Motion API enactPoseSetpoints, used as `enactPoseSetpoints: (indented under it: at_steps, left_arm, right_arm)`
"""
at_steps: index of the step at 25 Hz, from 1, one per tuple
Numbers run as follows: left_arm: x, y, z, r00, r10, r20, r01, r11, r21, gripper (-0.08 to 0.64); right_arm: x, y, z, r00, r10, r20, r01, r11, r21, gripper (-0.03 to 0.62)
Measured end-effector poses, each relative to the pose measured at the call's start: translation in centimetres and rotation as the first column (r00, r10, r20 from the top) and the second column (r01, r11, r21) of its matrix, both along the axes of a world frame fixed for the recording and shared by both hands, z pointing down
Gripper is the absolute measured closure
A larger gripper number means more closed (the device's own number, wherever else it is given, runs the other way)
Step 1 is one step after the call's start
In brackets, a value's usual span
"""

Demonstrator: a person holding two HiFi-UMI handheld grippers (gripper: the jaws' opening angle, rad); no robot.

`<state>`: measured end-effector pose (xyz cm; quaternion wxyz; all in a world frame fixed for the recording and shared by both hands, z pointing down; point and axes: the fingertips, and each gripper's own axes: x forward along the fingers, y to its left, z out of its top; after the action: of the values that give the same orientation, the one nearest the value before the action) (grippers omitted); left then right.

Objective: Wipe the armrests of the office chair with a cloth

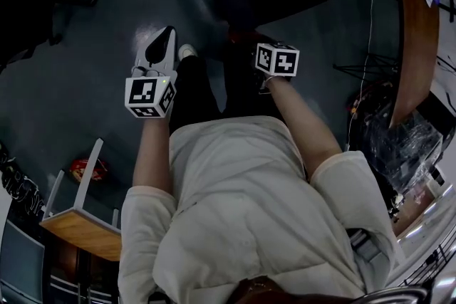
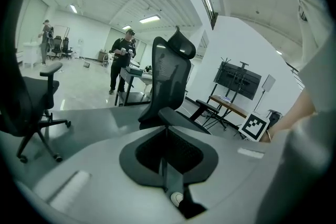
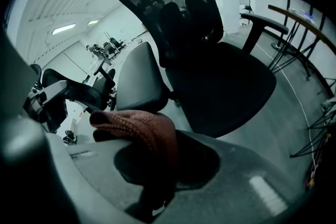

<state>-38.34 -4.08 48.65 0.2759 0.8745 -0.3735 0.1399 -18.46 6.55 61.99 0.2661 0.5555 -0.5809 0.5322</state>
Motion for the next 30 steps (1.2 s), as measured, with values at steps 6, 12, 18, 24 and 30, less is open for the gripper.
enactPoseSetpoints:
  at_steps: [6, 12, 18, 24, 30]
  left_arm:
    - [3.0, -1.2, -1.1, 0.997, -0.080, 0.016, 0.079, 0.997, 0.019, 0.545]
    - [5.5, -1.8, -1.2, 0.977, -0.210, 0.023, 0.210, 0.977, 0.022, 0.545]
    - [8.2, -1.8, -0.3, 0.952, -0.306, 0.019, 0.306, 0.952, 0.013, 0.532]
    - [11.7, -2.0, 1.6, 0.957, -0.291, 0.010, 0.291, 0.955, -0.055, 0.528]
    - [12.9, -3.2, 3.5, 0.978, -0.206, 0.011, 0.207, 0.974, -0.098, 0.505]
  right_arm:
    - [3.8, -1.8, -0.8, 0.974, -0.224, -0.017, 0.224, 0.974, -0.030, 0.548]
    - [7.6, -5.4, 0.3, 0.933, -0.355, -0.062, 0.354, 0.935, -0.028, 0.548]
    - [6.5, -15.4, -1.8, 0.782, -0.586, -0.213, 0.617, 0.777, 0.124, 0.548]
    - [3.7, -26.3, -4.9, 0.570, -0.697, -0.434, 0.814, 0.549, 0.189, 0.548]
    - [-2.1, -31.4, -5.5, 0.348, -0.751, -0.561, 0.935, 0.323, 0.147, 0.548]
